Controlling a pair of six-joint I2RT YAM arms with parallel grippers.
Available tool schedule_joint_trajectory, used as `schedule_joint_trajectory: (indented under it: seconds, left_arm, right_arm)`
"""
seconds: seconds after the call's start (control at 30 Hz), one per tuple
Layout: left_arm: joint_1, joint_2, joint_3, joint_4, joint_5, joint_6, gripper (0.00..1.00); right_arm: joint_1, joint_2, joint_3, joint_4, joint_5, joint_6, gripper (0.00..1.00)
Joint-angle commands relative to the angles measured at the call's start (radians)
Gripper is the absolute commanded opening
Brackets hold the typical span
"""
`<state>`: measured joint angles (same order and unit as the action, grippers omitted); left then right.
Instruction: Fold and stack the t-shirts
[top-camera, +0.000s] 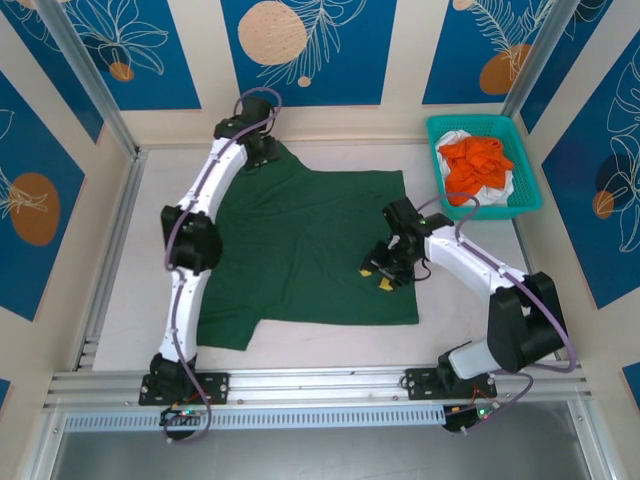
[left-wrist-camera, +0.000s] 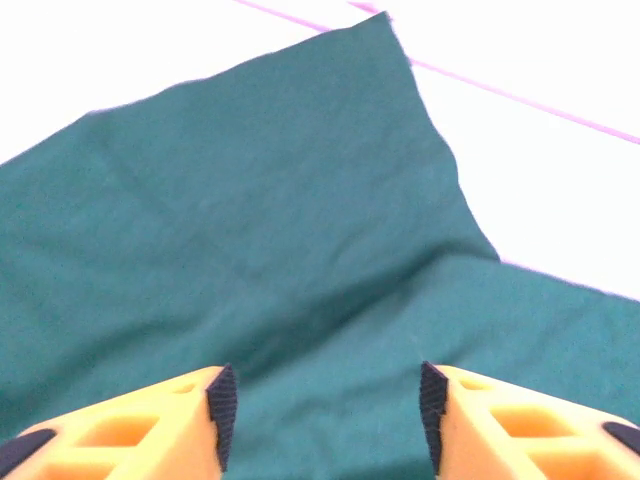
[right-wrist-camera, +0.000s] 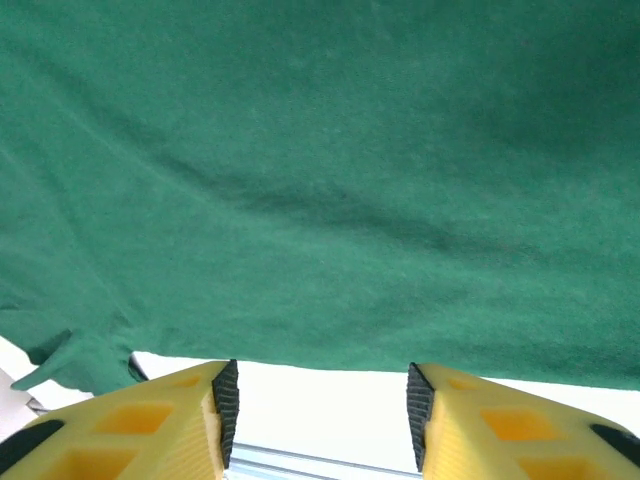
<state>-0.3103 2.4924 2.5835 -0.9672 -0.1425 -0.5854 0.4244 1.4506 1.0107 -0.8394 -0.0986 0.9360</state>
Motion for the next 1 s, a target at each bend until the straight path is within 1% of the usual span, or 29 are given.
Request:
schedule_joint_trajectory:
  seconds: [0.0,0.07,0.1,0.2,0.3,0.4,0.47,0.57,0.7,0.87,0.97]
  left_arm:
    - [0.048,0.144,0.145,0.042,0.049,0.048,0.46]
    - [0.076,0.191,0.137,0.147,0.113,-0.024,0.38]
    - [0.087,0.217,0.137,0.203,0.146,-0.054,0.37]
    - [0.096,0.272,0.139,0.317,0.189,-0.108,0.33]
    - [0.096,0.314,0.144,0.389,0.231,-0.141,0.32]
    - [0.105,0.347,0.144,0.374,0.219,-0.185,0.28]
    - [0.116,0.364,0.142,0.352,0.211,-0.229,0.28]
    - [0.138,0.372,0.142,0.325,0.189,-0.253,0.28]
    - [0.182,0.362,0.142,0.256,0.126,-0.272,0.28]
    - [0.236,0.360,0.142,0.238,0.108,-0.284,0.28]
    - [0.258,0.349,0.142,0.231,0.079,-0.278,0.29]
  right_arm:
    - [0.024,0.020,0.075,-0.094,0.079,0.042,0.42]
    - [0.030,0.038,0.113,-0.093,0.091,0.078,0.37]
    - [0.031,0.055,0.143,-0.099,0.097,0.090,0.35]
    - [0.031,0.112,0.227,-0.124,0.107,0.103,0.32]
    - [0.032,0.178,0.303,-0.154,0.107,0.101,0.31]
    - [0.033,0.230,0.347,-0.161,0.102,0.107,0.30]
    - [0.033,0.255,0.365,-0.158,0.092,0.116,0.30]
    - [0.033,0.287,0.381,-0.160,0.076,0.125,0.30]
    - [0.021,0.312,0.366,-0.164,0.065,0.140,0.30]
    - [-0.013,0.332,0.320,-0.155,0.049,0.158,0.31]
    - [-0.025,0.352,0.306,-0.143,0.036,0.163,0.31]
